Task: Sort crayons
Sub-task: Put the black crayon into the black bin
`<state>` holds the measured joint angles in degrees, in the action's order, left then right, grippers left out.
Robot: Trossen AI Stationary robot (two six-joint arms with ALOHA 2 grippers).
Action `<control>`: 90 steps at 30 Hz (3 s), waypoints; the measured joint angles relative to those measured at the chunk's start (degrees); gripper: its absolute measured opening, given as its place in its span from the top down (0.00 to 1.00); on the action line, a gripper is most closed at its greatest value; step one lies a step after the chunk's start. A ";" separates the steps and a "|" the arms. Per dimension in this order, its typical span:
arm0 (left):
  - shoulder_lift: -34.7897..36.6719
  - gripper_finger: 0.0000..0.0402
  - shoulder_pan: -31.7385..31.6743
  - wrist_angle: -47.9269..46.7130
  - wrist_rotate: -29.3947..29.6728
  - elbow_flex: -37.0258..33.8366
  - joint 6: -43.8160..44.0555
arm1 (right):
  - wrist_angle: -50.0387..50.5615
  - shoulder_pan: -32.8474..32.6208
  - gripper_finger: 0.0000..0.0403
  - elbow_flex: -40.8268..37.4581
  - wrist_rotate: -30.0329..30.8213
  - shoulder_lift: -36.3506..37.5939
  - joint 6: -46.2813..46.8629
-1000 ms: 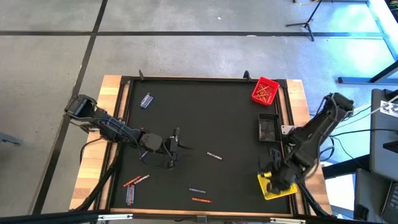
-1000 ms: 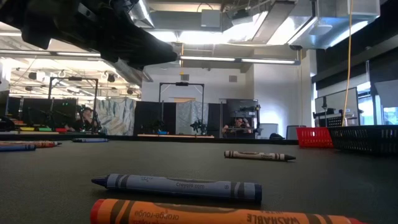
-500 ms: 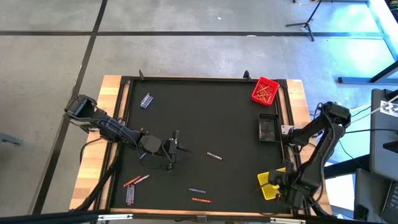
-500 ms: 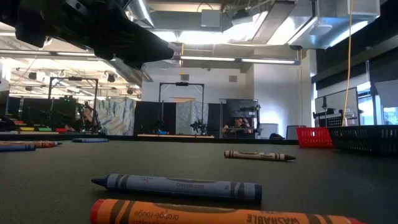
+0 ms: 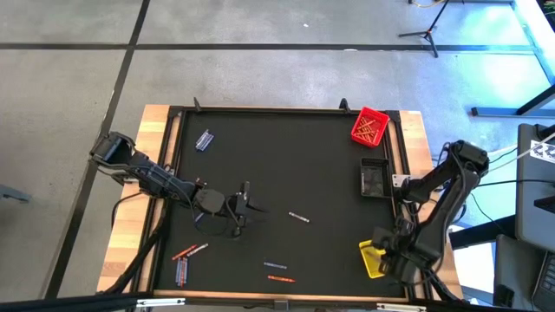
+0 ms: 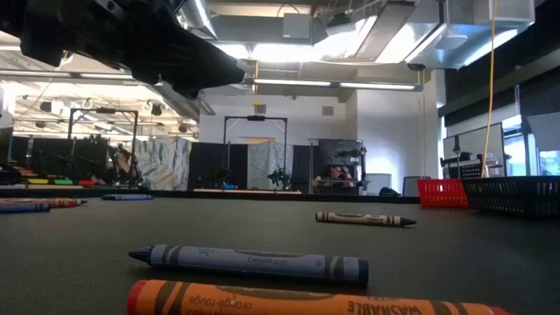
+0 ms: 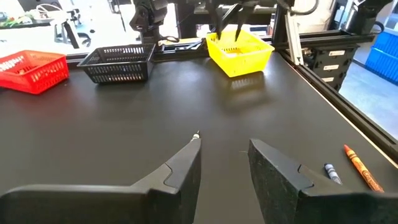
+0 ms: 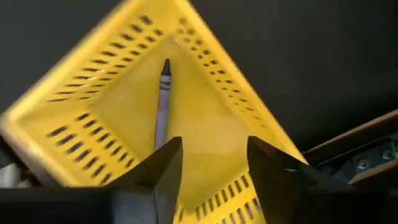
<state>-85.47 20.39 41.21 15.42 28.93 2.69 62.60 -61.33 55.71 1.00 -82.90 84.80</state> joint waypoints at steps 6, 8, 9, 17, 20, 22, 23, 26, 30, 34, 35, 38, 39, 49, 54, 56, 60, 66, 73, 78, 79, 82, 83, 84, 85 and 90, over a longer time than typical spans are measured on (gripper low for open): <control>0.00 0.69 0.03 0.00 0.59 0.00 1.61 | 2.43 4.49 0.54 6.76 11.38 0.31 -7.66; 0.00 0.69 0.03 0.00 0.61 0.00 2.62 | -0.17 5.98 0.54 7.30 19.58 0.36 -11.39; 0.00 0.69 0.03 0.00 0.61 0.00 3.00 | -2.15 6.79 0.54 7.23 23.67 0.36 -14.09; 0.00 0.69 0.03 -1.35 2.45 0.00 7.31 | -22.96 16.87 0.54 -3.29 44.53 0.36 -32.11; 0.00 0.69 0.12 -3.34 2.53 0.00 7.83 | -37.34 23.28 0.54 -10.24 42.26 0.36 -39.30; 0.00 0.69 0.33 -4.21 2.56 0.00 8.89 | -50.33 27.93 0.54 -15.28 37.10 -0.14 -46.62; 0.00 0.69 0.48 -4.49 2.56 0.00 9.13 | -56.70 30.16 0.54 -17.54 33.85 -0.67 -49.97; 0.00 0.69 0.98 -4.42 2.56 0.00 8.97 | -70.79 35.46 0.54 -22.10 26.70 -3.00 -57.03; 0.00 0.69 1.16 -4.47 2.56 0.00 8.97 | -78.88 39.76 0.54 -23.17 21.25 -8.14 -62.81; 0.00 0.69 1.15 -4.67 2.94 0.00 8.97 | -83.62 41.60 0.54 -21.86 18.64 -14.24 -65.44; 0.00 0.69 1.15 -4.72 3.11 -0.02 8.98 | -83.75 41.95 0.54 -21.64 18.54 -15.60 -65.60; 0.00 0.69 1.12 -4.59 3.46 -0.02 8.87 | -84.14 42.39 0.54 -20.58 17.34 -18.21 -65.38; 0.00 0.69 1.12 -4.49 3.56 -0.02 8.83 | -84.53 42.35 0.54 -20.40 17.34 -18.68 -64.73; 0.00 0.69 0.77 -4.36 3.65 -0.02 7.25 | -84.05 42.59 0.70 -19.96 17.68 -19.18 -64.25; -0.02 0.69 0.25 -4.39 3.65 -0.02 7.25 | -82.69 41.74 0.71 -17.93 12.18 -17.22 -63.53; -0.02 0.69 0.23 -4.48 3.63 -0.02 7.28 | -84.22 39.91 0.69 -15.75 9.73 -17.08 -63.76; -0.02 0.69 0.23 -4.57 3.61 -0.02 7.31 | -85.35 36.00 0.60 -11.76 10.80 -19.89 -65.13; -0.02 0.69 0.25 -4.37 3.61 -0.02 7.69 | -84.71 33.87 0.45 -6.58 16.72 -26.05 -63.80; -0.02 0.69 0.25 -4.37 3.76 -0.02 7.69 | -84.85 33.87 0.40 -1.53 15.12 -32.91 -62.54; -0.02 0.69 0.25 -4.54 3.79 -0.02 7.69 | -81.21 33.87 0.44 -0.53 16.54 -33.26 -62.90; -0.02 0.69 0.25 -4.55 3.80 -0.02 7.69 | -80.78 33.87 0.47 -0.53 17.24 -33.26 -63.00; -0.02 0.69 0.25 -4.52 3.93 -0.02 7.69 | -80.31 33.87 0.58 -0.58 17.93 -33.26 -64.32; -0.02 0.69 0.25 -4.54 3.96 -0.02 7.69 | -80.00 33.89 0.62 -0.59 18.08 -33.26 -64.47; -0.02 0.69 0.25 -4.53 3.98 -0.02 7.69 | -79.59 33.89 0.66 -0.59 18.27 -33.26 -64.63; -0.02 0.69 0.25 -4.52 3.98 -0.02 7.69 | -79.27 33.89 0.71 -0.59 18.44 -33.26 -64.93; -0.02 0.69 0.25 -4.52 4.00 -0.02 7.69 | -78.61 33.91 0.90 -0.64 18.75 -33.26 -65.67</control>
<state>-85.49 20.64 36.69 19.42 28.91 10.37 -16.01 -27.42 55.07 19.75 -116.16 19.13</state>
